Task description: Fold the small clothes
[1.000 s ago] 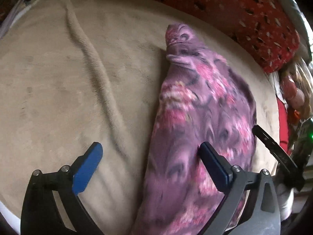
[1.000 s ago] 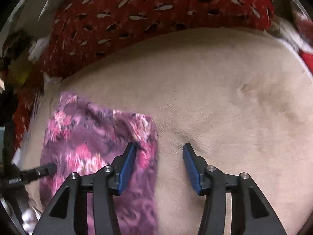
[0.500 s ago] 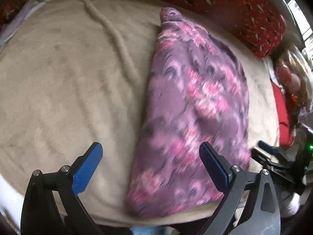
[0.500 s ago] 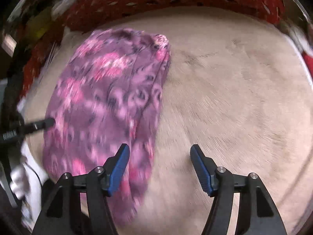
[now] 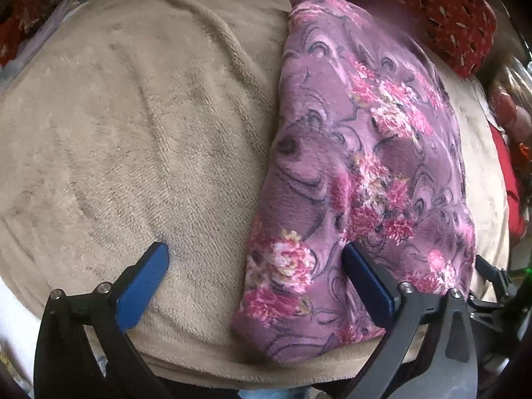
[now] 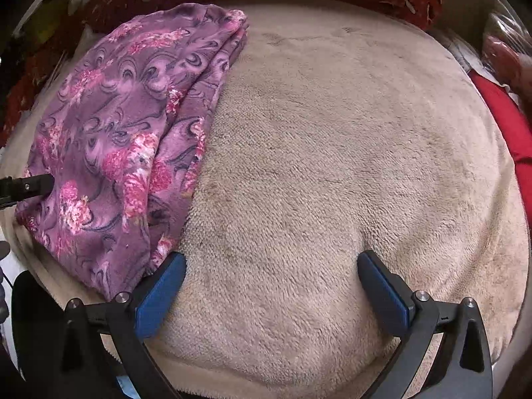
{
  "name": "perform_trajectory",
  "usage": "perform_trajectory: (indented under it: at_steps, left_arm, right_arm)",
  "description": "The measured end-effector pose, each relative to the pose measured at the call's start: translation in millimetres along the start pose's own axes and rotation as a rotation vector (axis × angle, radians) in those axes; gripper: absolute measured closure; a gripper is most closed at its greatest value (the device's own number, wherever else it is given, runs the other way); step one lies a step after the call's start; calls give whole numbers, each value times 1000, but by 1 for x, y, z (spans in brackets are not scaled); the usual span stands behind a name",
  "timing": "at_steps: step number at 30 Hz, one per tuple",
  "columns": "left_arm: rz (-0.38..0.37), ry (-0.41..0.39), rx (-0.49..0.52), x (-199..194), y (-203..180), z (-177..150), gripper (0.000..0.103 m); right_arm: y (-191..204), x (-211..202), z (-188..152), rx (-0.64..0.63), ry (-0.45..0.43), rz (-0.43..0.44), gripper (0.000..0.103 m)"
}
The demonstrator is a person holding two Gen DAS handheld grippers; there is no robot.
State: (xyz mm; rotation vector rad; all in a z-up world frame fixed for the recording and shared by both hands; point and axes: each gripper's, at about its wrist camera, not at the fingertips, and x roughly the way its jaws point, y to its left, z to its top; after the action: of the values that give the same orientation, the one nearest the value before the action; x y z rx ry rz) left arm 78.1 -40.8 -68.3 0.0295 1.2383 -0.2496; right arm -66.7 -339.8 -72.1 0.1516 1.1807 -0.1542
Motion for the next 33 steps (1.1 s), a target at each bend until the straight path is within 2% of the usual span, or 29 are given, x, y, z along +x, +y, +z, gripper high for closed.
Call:
perform_trajectory:
  at_steps: [3,5,7,9,11,14,16,18,20,25,27,30,33]
  left_arm:
    - [16,-24,-34,-10,-8,-13,0]
    - [-3,-39,-52,-21,-7,-24,0]
    - [-16,-67,-43,-34,-6,-35,0]
    - [-14,-109,-21,-51,-6,-46,0]
    - [-8,-149,-1,-67,-6,-56,0]
    - [2,-201,23,-80,-12,-67,0]
    - [4,-220,30,-86,-9,-76,0]
    - [-8,-223,33,-87,-8,-81,0]
    - [-18,-231,28,-86,-12,-83,0]
    - [-33,-229,18,-86,-21,-88,0]
    - [-12,-235,35,-87,-23,-91,0]
    - [49,-264,91,-91,-30,-97,0]
    - [70,-262,130,-91,-35,-100,0]
  right_arm:
    - [-4,1,5,-29,69,11,0]
    - [-9,-2,14,-26,110,6,9]
    - [-10,-20,20,-18,93,-2,13]
    - [-7,-52,21,-68,15,-26,13]
    - [-3,-85,18,-157,-77,-88,11]
    - [6,-134,3,-362,-247,-262,9]
    - [9,-153,-14,-498,-351,-423,5]
    - [18,-150,-17,-522,-387,-465,4]
    - [19,-144,-30,-470,-398,-412,5]
    - [21,-122,-57,-236,-381,-221,5]
    - [27,-116,-66,-169,-366,-148,5]
    - [32,-111,-67,-49,-352,17,5]
    - [35,-110,-66,0,-345,64,5]
